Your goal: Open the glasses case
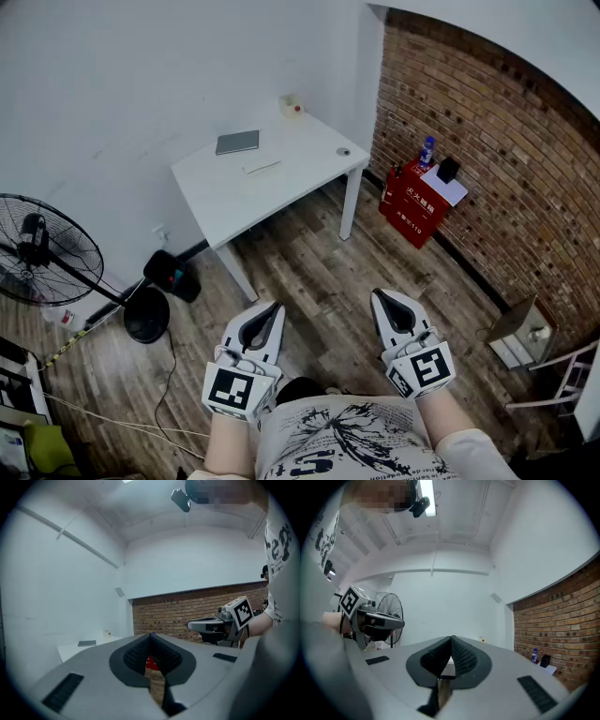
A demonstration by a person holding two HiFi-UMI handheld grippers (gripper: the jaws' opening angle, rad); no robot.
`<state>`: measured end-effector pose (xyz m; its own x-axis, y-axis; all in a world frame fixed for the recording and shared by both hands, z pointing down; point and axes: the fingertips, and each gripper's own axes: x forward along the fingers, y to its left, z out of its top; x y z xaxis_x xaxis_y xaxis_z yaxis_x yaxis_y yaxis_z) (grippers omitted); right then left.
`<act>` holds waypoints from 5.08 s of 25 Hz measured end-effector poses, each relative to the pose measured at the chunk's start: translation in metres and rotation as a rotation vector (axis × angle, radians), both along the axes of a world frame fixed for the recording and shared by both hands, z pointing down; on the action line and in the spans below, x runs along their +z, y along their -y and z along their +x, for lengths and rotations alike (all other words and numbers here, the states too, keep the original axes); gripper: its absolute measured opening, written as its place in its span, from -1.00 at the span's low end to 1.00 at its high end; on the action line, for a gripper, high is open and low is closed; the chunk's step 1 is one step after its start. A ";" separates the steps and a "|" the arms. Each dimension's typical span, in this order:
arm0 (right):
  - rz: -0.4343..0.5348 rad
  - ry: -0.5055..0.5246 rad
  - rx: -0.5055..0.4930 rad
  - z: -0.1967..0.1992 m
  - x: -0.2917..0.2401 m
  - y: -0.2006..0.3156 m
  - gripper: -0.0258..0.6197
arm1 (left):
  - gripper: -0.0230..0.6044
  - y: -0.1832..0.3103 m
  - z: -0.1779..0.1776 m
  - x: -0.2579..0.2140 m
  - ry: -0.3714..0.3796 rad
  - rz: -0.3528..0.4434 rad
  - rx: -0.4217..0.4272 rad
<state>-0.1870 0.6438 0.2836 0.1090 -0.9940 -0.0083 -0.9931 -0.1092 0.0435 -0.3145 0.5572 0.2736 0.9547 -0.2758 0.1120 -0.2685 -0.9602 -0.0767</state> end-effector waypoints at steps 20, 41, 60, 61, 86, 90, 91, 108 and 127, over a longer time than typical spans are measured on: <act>0.012 0.082 -0.030 0.030 0.011 0.019 0.58 | -0.88 0.014 0.030 0.009 0.032 -0.034 0.008; -0.131 0.116 -0.001 0.170 0.040 0.323 0.74 | -0.88 0.314 0.180 0.038 0.076 -0.102 0.040; -0.318 0.126 -0.207 0.264 0.093 0.603 0.70 | -0.88 0.562 0.274 0.073 0.135 -0.104 -0.098; -0.330 0.126 -0.230 0.270 0.098 0.615 0.70 | -0.88 0.569 0.279 0.075 0.126 -0.113 -0.118; -0.845 -0.314 -0.939 0.291 0.286 0.797 0.57 | -0.88 0.678 0.341 0.291 0.366 -0.495 -0.540; -0.925 -0.379 -1.008 0.284 0.306 0.798 0.49 | -0.88 0.686 0.336 0.312 0.382 -0.530 -0.589; -0.941 -0.393 -1.024 0.282 0.310 0.798 0.45 | -0.88 0.689 0.334 0.315 0.374 -0.541 -0.607; -0.933 -0.604 -1.067 0.281 0.321 0.802 0.06 | -0.88 0.706 0.324 0.333 0.363 -0.616 -0.673; -0.837 -0.579 -1.009 0.287 0.284 0.825 -0.62 | -0.88 0.703 0.325 0.334 0.374 -0.588 -0.682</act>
